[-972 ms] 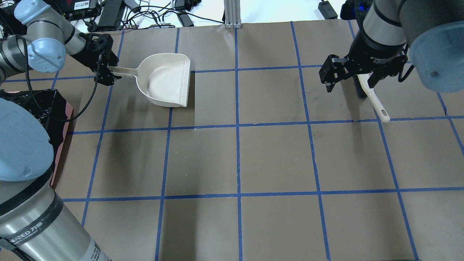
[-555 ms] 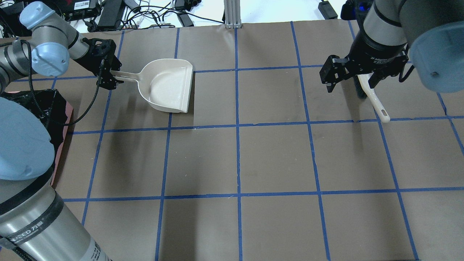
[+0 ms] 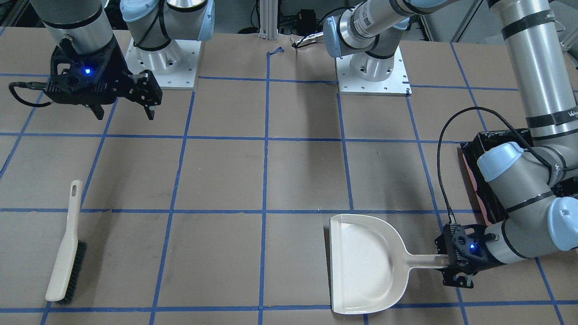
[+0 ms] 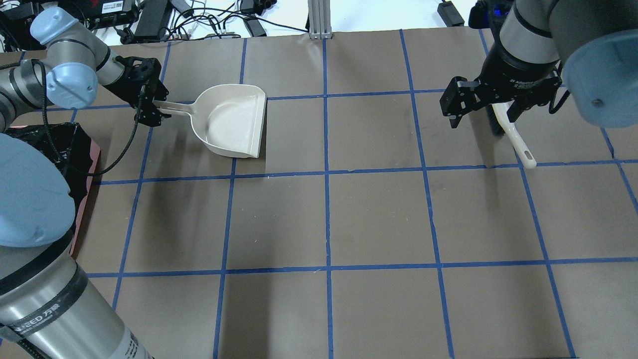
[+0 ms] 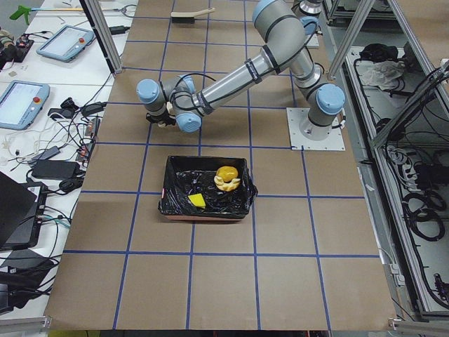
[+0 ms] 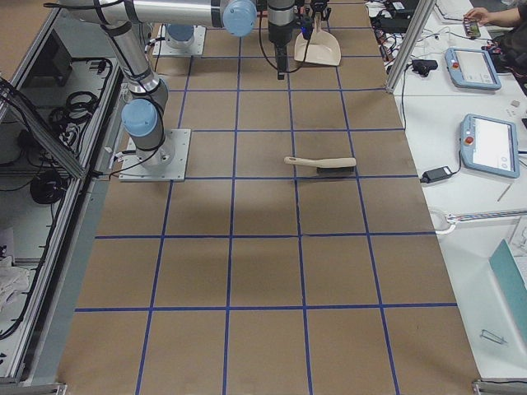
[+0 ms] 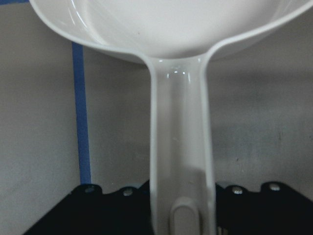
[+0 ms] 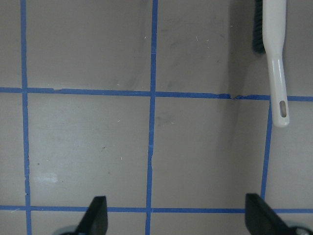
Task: Sweep and dump trash into bin
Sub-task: 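Set the dustpan on the table and open the left gripper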
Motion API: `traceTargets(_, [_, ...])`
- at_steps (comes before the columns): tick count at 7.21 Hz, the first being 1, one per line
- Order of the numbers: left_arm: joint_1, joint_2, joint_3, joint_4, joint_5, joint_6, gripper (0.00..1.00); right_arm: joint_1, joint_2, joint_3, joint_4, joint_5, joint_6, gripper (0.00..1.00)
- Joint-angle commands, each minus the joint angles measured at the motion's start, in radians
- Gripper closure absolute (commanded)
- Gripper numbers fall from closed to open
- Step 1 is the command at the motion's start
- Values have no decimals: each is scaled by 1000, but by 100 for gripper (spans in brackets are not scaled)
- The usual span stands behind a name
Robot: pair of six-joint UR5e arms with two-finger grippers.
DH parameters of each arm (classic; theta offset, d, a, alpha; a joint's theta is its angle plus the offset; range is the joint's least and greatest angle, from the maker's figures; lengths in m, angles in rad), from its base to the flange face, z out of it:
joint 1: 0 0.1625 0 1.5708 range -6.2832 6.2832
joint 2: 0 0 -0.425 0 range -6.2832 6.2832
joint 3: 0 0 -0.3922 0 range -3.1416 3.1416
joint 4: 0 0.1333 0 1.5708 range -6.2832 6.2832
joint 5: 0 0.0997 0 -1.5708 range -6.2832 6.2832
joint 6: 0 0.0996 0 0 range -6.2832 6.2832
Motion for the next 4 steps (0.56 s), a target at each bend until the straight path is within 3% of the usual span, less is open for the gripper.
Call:
traceTargets(1, [-1, 0, -1, 0, -1, -12, 100, 0, 1, 0, -8, -3, -2, 0])
traceTargets(3, [-2, 0, -2, 0, -3, -15, 100, -2, 1, 0, -8, -3, -2, 0])
traceTargets(4, [-2, 0, -7, 0, -9, -15, 49, 0, 1, 1, -6, -3, -2, 0])
